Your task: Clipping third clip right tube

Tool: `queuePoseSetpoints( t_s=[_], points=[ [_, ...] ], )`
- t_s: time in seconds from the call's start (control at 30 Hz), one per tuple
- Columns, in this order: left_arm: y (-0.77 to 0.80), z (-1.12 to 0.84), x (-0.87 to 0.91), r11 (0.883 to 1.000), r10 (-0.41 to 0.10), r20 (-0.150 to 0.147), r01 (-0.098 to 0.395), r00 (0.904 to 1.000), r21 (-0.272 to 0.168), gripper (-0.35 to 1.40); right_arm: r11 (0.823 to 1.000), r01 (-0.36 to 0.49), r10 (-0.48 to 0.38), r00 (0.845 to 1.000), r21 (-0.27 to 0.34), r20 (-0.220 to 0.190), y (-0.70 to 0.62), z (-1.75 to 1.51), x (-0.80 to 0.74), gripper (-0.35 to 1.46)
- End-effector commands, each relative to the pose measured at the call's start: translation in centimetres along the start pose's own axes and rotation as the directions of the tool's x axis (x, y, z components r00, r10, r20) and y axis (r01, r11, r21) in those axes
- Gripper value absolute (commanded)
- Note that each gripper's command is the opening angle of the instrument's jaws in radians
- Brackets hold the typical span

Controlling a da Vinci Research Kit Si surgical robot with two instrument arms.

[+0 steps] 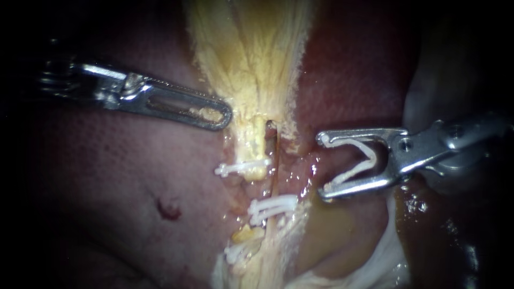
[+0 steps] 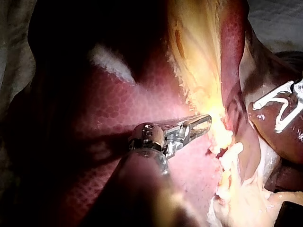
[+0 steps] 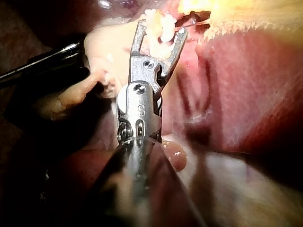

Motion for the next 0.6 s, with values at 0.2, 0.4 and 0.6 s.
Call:
queuePoseSetpoints(
  t_s=[0.2,0.4,0.6],
  points=[
    [-0.01,-0.16,-0.02,1.0,-0.001,-0.004,0.001,1.0,0.006,-0.35,1.0,0.0,0.0,1.0,0.002,0.0,0.0,0.01,0.0,0.5],
    [-0.05,-0.58,-0.08,1.0,-0.006,0.008,0.006,1.0,-0.011,-0.35,1.0,0.0,0.0,1.0,0.001,0.0,0.01,0.02,0.0,0.5],
    [-0.09,-0.92,-0.2,0.999,-0.019,0.027,0.02,0.9995,-0.033,-0.35,1.0,0.0,0.0,1.0,0.004,-0.001,0.01,0.02,0.0,0.5]
  ],
)
